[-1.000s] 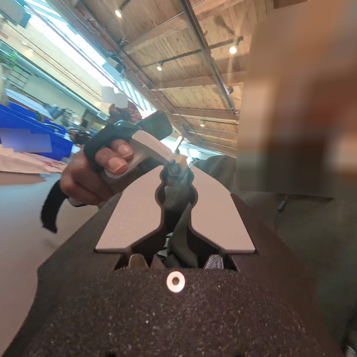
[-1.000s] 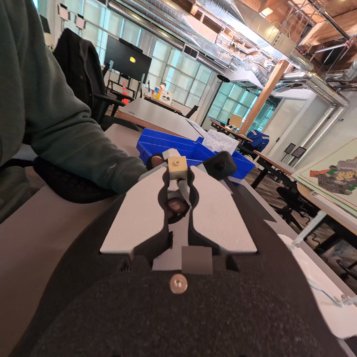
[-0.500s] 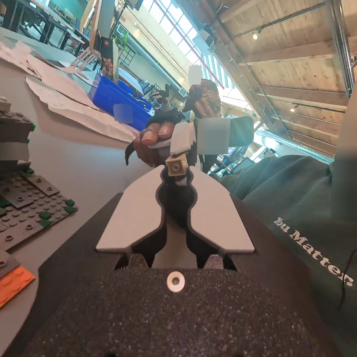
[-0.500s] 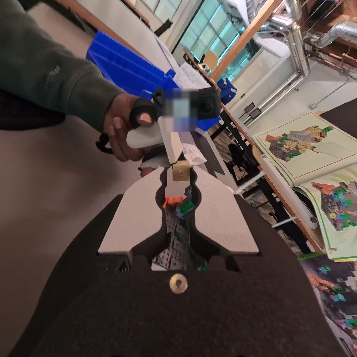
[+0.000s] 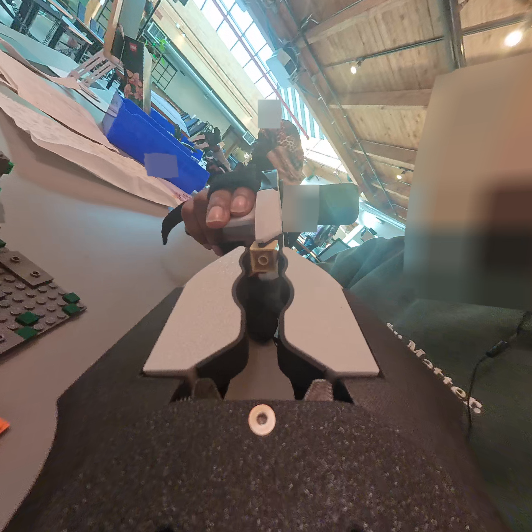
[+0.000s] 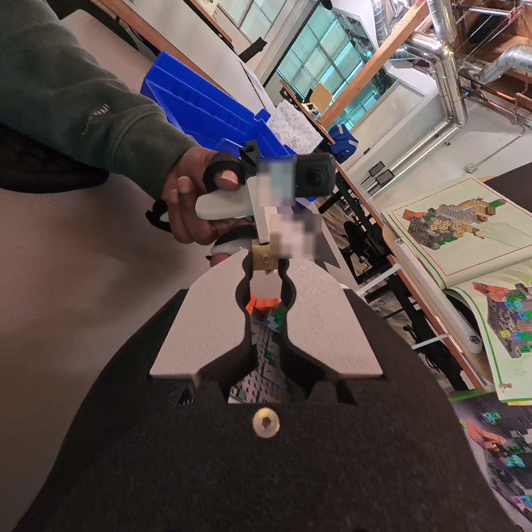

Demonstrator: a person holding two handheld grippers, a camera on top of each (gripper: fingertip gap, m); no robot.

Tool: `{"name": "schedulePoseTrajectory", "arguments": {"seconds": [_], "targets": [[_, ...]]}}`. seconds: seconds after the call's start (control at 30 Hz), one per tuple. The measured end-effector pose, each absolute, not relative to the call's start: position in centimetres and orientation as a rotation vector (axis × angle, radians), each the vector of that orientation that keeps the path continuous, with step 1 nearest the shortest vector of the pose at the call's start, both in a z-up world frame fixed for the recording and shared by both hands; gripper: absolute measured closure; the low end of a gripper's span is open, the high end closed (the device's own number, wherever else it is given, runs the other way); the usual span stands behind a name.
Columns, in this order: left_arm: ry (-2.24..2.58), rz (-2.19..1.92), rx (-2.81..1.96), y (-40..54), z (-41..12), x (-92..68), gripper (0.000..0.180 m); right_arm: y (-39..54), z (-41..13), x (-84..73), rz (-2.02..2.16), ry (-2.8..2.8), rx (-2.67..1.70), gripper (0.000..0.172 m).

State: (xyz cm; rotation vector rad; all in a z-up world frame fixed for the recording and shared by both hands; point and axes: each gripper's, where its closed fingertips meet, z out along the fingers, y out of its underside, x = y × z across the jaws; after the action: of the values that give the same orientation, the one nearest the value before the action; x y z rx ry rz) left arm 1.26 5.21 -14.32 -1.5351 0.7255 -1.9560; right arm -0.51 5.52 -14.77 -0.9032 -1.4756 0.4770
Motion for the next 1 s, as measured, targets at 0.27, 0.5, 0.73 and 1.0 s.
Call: {"name": "schedulePoseTrajectory", "arguments": {"seconds": [0.27,0.5,0.73,1.0], "targets": [[0.844,-1.767,-1.586,5.1,-14.5,1.5,0.162,5.4,-14.7,-0.1,0.802,-1.420,-1.045,0.155],[0.918,-1.683,-1.589,4.7,-14.3,1.9,0.162,4.9,-14.4,0.4,0.955,-1.424,-1.057,0.155],[0.966,-1.647,-1.558,4.2,-13.7,1.8,0.162,4.4,-13.7,0.5,1.070,-1.416,-1.039,0.155],[0.996,-1.642,-1.546,3.8,-13.4,1.7,0.180,3.9,-13.3,1.2,1.132,-1.424,-1.019,0.155]]}}
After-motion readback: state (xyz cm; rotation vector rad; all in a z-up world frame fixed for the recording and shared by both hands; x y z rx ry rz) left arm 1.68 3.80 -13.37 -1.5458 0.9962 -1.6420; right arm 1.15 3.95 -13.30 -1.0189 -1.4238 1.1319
